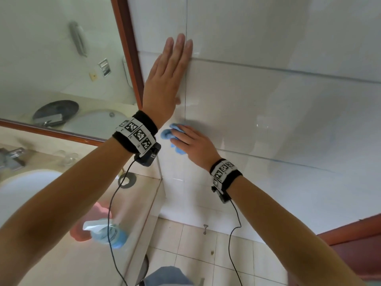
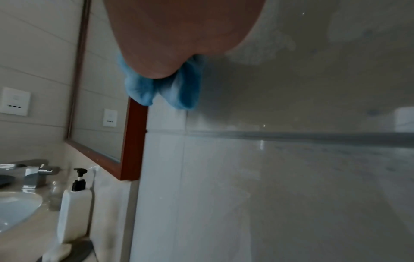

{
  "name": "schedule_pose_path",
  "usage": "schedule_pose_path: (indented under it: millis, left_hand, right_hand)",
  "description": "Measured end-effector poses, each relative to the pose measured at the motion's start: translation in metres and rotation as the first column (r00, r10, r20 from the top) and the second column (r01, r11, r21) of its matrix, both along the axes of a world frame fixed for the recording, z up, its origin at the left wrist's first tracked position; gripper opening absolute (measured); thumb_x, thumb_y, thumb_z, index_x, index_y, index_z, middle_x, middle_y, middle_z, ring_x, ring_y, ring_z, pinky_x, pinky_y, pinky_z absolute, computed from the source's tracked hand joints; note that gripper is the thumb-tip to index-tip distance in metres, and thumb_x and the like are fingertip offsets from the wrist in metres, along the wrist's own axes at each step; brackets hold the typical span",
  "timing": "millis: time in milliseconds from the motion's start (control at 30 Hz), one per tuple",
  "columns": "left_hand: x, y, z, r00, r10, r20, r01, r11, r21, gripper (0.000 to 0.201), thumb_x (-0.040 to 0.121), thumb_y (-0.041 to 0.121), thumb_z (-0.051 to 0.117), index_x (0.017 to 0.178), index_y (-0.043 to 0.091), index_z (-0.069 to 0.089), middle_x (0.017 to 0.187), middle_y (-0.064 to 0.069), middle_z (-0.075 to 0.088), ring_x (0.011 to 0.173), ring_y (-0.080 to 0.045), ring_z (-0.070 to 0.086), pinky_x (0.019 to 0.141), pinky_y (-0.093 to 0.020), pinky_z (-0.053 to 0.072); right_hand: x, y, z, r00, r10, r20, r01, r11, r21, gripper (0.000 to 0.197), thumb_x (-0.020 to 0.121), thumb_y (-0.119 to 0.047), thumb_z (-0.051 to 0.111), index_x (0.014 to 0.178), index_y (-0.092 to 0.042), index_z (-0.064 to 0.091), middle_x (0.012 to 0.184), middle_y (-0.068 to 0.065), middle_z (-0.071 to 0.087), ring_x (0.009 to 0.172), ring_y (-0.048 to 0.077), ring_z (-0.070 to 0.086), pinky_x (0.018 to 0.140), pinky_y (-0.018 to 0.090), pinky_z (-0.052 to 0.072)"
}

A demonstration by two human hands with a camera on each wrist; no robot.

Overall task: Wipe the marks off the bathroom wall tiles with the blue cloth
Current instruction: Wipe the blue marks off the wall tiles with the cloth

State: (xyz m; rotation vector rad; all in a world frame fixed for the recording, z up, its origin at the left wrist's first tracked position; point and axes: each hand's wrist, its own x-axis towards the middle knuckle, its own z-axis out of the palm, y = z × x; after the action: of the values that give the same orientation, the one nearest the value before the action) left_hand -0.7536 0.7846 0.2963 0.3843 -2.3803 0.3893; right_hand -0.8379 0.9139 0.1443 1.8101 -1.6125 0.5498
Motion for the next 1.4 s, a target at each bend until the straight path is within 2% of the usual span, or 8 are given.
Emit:
schedule_pose_path:
  millis: [200, 400, 533, 667, 900, 1067, 1233, 1400]
  left_hand:
    - [0.004, 0.003, -0.001, 1.000, 0.016, 0.012, -0.016, 1.000, 0.004, 0.140, 0.069, 0.039, 0.093, 0.167, 0.012, -0.003, 0.176, -0.010, -0.001, 0.163, -0.031, 0.001, 0.132, -0.043, 0.016]
    - [0.005, 0.022, 0.000, 1.000, 0.018, 0.004, -0.018, 1.000, 0.023, 0.137, 0.070, 0.033, 0.093, 0.168, 0.011, -0.001, 0.176, -0.008, -0.001, 0.163, -0.027, 0.000, 0.132, -0.042, 0.014]
    - [-0.009, 0.050, 0.012, 0.995, -0.065, -0.072, 0.067, 0.997, 0.031, 0.120, 0.080, 0.031, 0.085, 0.168, 0.010, 0.006, 0.176, -0.009, 0.005, 0.163, -0.026, 0.004, 0.131, -0.040, 0.016]
    - [-0.039, 0.079, 0.034, 0.951, -0.169, -0.259, 0.179, 0.984, 0.018, 0.087, 0.095, 0.000, 0.061, 0.167, 0.008, 0.013, 0.175, -0.010, 0.013, 0.163, -0.025, 0.009, 0.131, -0.038, 0.019]
    - [-0.084, 0.115, 0.079, 0.884, -0.247, -0.396, 0.278, 0.960, 0.022, 0.087, 0.086, -0.019, 0.042, 0.166, 0.006, 0.019, 0.174, -0.011, 0.018, 0.162, -0.028, 0.013, 0.129, -0.041, 0.023]
    - [-0.095, 0.127, 0.082, 0.874, -0.214, -0.437, 0.261, 0.964, 0.050, 0.088, 0.082, -0.019, 0.036, 0.165, 0.006, 0.022, 0.173, -0.011, 0.020, 0.161, -0.030, 0.015, 0.128, -0.041, 0.025]
    - [-0.093, 0.131, 0.082, 0.890, -0.194, -0.413, 0.236, 0.970, 0.053, 0.089, 0.082, -0.018, 0.038, 0.166, 0.007, 0.020, 0.174, -0.009, 0.019, 0.162, -0.029, 0.014, 0.128, -0.041, 0.025]
    - [-0.084, 0.121, 0.085, 0.923, -0.180, -0.341, 0.193, 0.981, 0.003, 0.086, 0.088, -0.016, 0.036, 0.167, 0.011, 0.017, 0.175, -0.007, 0.017, 0.162, -0.025, 0.012, 0.130, -0.041, 0.021]
  right_hand:
    - [-0.025, -0.021, -0.041, 0.991, 0.017, -0.133, -0.001, 0.992, 0.123, 0.014, 0.095, -0.001, 0.063, 0.106, -0.009, 0.068, 0.132, 0.007, 0.065, 0.132, 0.030, 0.057, 0.109, 0.045, 0.047]
    - [-0.057, 0.030, -0.040, 0.959, 0.082, -0.271, -0.027, 0.980, 0.198, 0.017, 0.103, -0.006, 0.053, 0.105, -0.014, 0.068, 0.137, 0.003, 0.063, 0.137, 0.026, 0.054, 0.115, 0.040, 0.043]
    - [-0.086, 0.079, 0.036, 0.973, 0.054, -0.226, -0.051, 0.999, 0.019, 0.016, 0.104, -0.011, 0.064, 0.115, -0.009, 0.075, 0.138, 0.008, 0.066, 0.131, 0.033, 0.060, 0.108, 0.046, 0.050]
    - [-0.111, 0.137, 0.141, 0.957, -0.141, -0.254, 0.073, 0.963, -0.261, 0.023, 0.103, -0.003, 0.061, 0.120, -0.007, 0.075, 0.137, 0.012, 0.066, 0.124, 0.036, 0.065, 0.105, 0.047, 0.052]
    - [-0.151, 0.195, 0.226, 0.934, -0.345, -0.093, 0.232, 0.783, -0.577, 0.037, 0.091, 0.012, 0.068, 0.123, -0.006, 0.075, 0.137, 0.016, 0.064, 0.121, 0.039, 0.065, 0.107, 0.049, 0.050]
    - [-0.135, 0.167, 0.186, 0.939, -0.312, 0.143, 0.327, 0.691, -0.645, 0.043, 0.087, 0.015, 0.068, 0.123, -0.008, 0.075, 0.135, 0.016, 0.065, 0.125, 0.038, 0.062, 0.111, 0.045, 0.047]
    - [-0.120, 0.151, 0.087, 0.981, -0.177, -0.084, 0.137, 0.926, -0.351, 0.023, 0.102, -0.005, 0.061, 0.123, -0.009, 0.072, 0.131, 0.013, 0.069, 0.129, 0.031, 0.056, 0.117, 0.038, 0.041]
    - [-0.119, 0.175, 0.050, 0.980, -0.076, -0.186, 0.069, 0.997, -0.042, 0.016, 0.104, -0.011, 0.065, 0.116, -0.010, 0.076, 0.137, 0.007, 0.067, 0.131, 0.028, 0.061, 0.111, 0.044, 0.048]
